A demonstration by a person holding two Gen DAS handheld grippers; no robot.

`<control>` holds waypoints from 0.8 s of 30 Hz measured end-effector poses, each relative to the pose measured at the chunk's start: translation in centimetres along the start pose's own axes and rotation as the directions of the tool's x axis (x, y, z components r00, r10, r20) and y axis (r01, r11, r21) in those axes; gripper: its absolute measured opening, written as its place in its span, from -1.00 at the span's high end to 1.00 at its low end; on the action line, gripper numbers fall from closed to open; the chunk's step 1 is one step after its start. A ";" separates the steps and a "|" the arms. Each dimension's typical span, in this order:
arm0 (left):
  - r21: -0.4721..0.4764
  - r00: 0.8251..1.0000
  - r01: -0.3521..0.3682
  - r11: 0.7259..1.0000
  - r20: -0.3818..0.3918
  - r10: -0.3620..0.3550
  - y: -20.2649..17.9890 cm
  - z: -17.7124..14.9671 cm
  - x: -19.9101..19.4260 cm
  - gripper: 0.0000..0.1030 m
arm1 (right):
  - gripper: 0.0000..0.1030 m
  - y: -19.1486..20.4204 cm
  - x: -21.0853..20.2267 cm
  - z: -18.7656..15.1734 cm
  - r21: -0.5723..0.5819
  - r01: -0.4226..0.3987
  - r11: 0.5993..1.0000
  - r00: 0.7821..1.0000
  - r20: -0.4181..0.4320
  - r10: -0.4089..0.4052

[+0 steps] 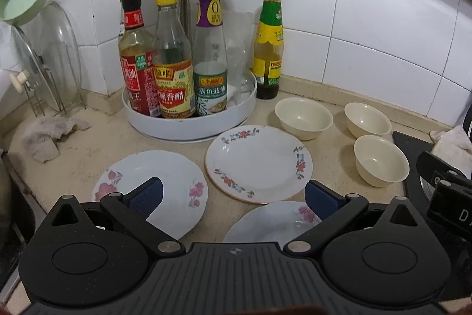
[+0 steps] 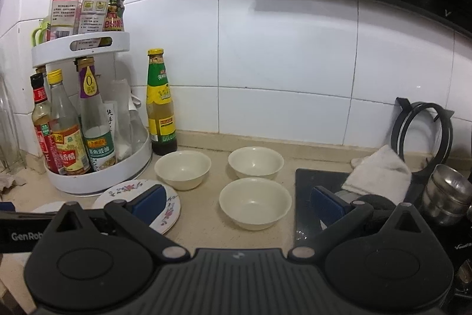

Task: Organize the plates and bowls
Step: 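Move both grippers toward the white plate with pink flowers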

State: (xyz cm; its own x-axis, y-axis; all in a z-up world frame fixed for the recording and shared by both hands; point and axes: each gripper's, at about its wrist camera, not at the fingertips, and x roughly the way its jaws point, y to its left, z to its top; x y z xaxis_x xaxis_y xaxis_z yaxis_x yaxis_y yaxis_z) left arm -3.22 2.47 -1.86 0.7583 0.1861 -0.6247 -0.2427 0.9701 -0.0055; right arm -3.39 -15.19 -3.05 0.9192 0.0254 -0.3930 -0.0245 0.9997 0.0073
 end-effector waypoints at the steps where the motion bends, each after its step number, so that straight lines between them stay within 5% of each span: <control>1: 0.001 1.000 0.002 1.000 0.000 -0.002 0.1 -0.1 0.0 -1.00 | -0.99 0.1 0.0 0.0 -0.004 0.006 1.000 1.000 0.001 -0.006; 24: 0.021 1.000 0.016 1.000 0.004 -0.016 0.3 -0.1 0.1 -1.00 | -0.98 0.9 0.0 -0.1 -0.023 0.007 1.000 1.000 0.003 -0.007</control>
State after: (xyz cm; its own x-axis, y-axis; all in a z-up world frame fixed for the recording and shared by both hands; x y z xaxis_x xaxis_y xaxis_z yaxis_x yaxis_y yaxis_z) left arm -3.27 2.81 -2.00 0.7643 0.1715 -0.6217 -0.2182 0.9759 0.0009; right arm -3.41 -14.25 -3.14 0.9205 0.0182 -0.3903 -0.0269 0.9995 -0.0168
